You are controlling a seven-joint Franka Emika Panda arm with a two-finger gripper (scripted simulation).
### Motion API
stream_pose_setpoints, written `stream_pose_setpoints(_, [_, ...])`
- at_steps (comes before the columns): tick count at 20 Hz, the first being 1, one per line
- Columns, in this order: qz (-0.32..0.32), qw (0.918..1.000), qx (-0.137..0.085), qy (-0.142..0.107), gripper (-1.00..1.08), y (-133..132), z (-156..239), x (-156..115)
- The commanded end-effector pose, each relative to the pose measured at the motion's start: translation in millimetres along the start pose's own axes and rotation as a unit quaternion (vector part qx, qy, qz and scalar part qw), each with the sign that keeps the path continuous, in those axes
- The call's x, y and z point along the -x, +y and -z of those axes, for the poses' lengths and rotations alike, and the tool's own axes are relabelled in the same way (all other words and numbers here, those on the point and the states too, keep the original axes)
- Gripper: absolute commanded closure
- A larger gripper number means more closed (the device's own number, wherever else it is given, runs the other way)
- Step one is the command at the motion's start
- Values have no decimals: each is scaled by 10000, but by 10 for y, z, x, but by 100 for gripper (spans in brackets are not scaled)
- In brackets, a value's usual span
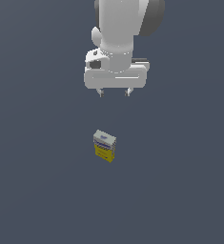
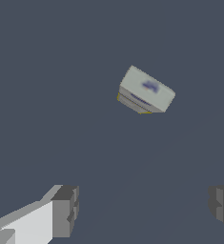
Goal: Pick up the object and move it to a goal position.
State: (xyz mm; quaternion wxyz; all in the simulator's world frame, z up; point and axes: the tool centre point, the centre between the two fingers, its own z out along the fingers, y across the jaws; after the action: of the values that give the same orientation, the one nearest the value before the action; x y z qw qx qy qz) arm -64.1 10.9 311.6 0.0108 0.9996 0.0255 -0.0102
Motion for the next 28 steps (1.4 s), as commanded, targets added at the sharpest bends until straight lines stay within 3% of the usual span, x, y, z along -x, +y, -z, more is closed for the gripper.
stream_pose_setpoints(1, [0, 10000, 0, 0, -92, 0, 0, 0])
stream_pose_setpoints(13, [377, 9992, -12, 125, -92, -226, 117, -45])
stream_pose_setpoints(28, [902, 9959, 3, 116, -92, -151, 4, -175])
